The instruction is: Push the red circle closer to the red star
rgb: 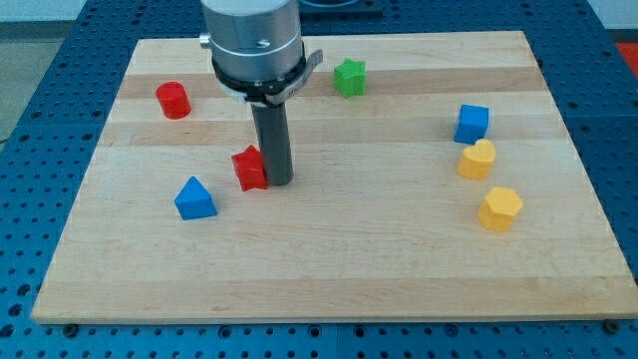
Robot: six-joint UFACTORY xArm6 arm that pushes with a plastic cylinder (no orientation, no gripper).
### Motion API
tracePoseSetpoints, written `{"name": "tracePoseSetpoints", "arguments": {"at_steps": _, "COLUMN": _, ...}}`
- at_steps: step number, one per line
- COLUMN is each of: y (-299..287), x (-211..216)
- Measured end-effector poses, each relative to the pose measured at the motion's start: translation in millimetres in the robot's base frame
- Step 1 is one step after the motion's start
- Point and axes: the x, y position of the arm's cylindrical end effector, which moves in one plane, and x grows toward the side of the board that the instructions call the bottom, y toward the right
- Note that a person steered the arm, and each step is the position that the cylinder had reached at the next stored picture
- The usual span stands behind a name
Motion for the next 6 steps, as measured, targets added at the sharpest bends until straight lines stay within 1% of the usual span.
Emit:
{"name": "tracePoseSetpoints", "arguments": {"at_steps": 1, "y": 0, "x": 1}}
{"name": "tracePoseSetpoints", "arguments": {"at_steps": 2, "y": 6, "x": 18}}
{"name": "tracePoseSetpoints", "arguments": {"at_steps": 3, "y": -20, "x": -13}}
{"name": "tracePoseSetpoints", "arguments": {"at_steps": 4, "y": -30, "x": -20}}
{"name": "tracePoseSetpoints", "arguments": {"at_steps": 6, "y": -53, "x": -18}}
